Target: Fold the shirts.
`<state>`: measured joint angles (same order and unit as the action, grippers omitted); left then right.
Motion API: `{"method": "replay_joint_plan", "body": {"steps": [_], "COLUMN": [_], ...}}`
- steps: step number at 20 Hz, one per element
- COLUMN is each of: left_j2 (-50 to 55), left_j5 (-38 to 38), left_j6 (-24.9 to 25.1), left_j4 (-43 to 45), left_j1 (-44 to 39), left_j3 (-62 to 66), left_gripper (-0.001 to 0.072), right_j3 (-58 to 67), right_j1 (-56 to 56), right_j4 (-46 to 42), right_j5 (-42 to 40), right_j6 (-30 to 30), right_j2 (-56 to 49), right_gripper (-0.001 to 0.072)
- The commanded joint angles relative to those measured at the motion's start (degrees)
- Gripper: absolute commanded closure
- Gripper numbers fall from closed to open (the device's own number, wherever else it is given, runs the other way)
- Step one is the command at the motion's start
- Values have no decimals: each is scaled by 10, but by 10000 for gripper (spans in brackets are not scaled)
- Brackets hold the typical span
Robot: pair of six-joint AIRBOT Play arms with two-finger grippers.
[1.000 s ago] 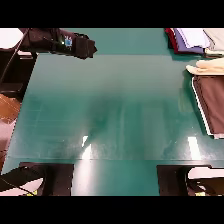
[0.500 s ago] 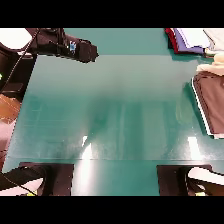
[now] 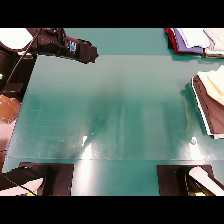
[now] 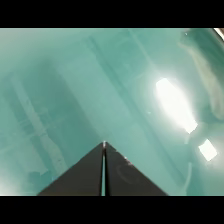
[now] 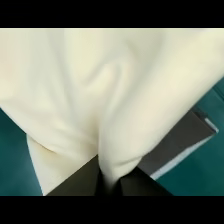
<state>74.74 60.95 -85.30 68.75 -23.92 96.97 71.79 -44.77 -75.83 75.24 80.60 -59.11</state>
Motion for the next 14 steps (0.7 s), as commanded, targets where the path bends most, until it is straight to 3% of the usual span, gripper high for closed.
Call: {"method": "replay_joint_plan", "body": {"steps": [1,2,4,7,10,14], "left_j2": [0,0,0,0,0,0], "left_j5": [1,2,2,1,1,13], "left_j6": [5,6,9,9,9,9], "left_j4": [0,0,0,0,5,12], "left_j1": [0,0,0,0,0,0], "left_j3": [0,0,0,0,0,0], "left_gripper": [681,681,681,681,680,680], "right_j3": [-99,-109,-92,-33,21,63], "right_j1": [-39,-50,-57,-8,115,301], "right_j4": [-23,-22,3,108,181,175], "right_j5": [-8,-8,-2,7,-6,-34], "right_j6": [-1,-1,0,-1,-1,-1], "right_j2": [26,26,26,26,26,25], "right_gripper": [300,18,-1,16,16,18]}}
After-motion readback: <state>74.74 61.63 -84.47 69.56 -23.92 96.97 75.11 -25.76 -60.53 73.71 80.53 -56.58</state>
